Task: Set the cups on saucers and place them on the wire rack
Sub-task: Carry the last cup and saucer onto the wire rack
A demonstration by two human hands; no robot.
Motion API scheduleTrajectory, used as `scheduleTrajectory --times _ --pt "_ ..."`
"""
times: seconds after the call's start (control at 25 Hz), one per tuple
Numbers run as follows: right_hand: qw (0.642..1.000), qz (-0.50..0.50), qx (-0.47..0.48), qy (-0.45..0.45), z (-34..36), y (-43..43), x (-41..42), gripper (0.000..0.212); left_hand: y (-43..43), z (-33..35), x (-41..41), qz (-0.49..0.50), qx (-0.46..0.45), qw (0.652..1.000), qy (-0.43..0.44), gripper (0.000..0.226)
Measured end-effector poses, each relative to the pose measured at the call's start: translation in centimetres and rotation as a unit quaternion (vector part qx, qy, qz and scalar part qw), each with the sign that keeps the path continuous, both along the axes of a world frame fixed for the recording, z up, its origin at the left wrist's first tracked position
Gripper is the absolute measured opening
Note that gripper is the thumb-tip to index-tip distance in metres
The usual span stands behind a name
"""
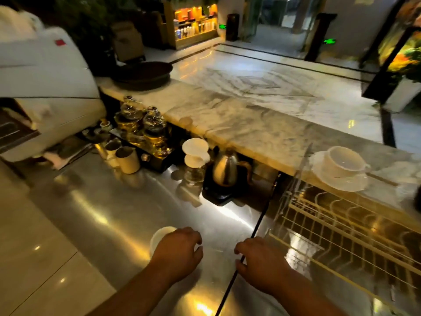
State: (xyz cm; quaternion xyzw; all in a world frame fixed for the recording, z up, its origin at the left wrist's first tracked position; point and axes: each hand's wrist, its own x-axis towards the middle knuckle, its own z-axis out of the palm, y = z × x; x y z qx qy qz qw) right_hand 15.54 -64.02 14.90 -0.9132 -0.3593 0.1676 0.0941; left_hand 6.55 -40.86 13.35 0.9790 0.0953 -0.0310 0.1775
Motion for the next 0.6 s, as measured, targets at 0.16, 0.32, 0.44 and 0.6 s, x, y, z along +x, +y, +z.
scheduleTrajectory --times 0.16,0.32,0.44,0.6 --pt "0.998 0.03 -0.039 0.049 -3.7 5.9 -0.4 0.041 6.9 -2.3 -2.3 0.078 0.014 0.997 0.013 0.029" --pt "0.994 0.01 -0.055 0.099 -6.8 10.1 -0.9 0.037 11.7 -4.7 -4.5 0.15 0.038 0.987 0.039 0.023" --pt "0.99 -0.018 -0.056 0.129 -9.2 12.5 -1.7 0.028 13.4 -7.1 -5.5 0.198 0.024 0.978 0.066 0.023" --pt "0.987 -0.069 -0.038 0.143 -11.6 14.5 -2.2 0.026 14.4 -10.3 -5.7 0.212 -0.036 0.969 0.121 0.024"
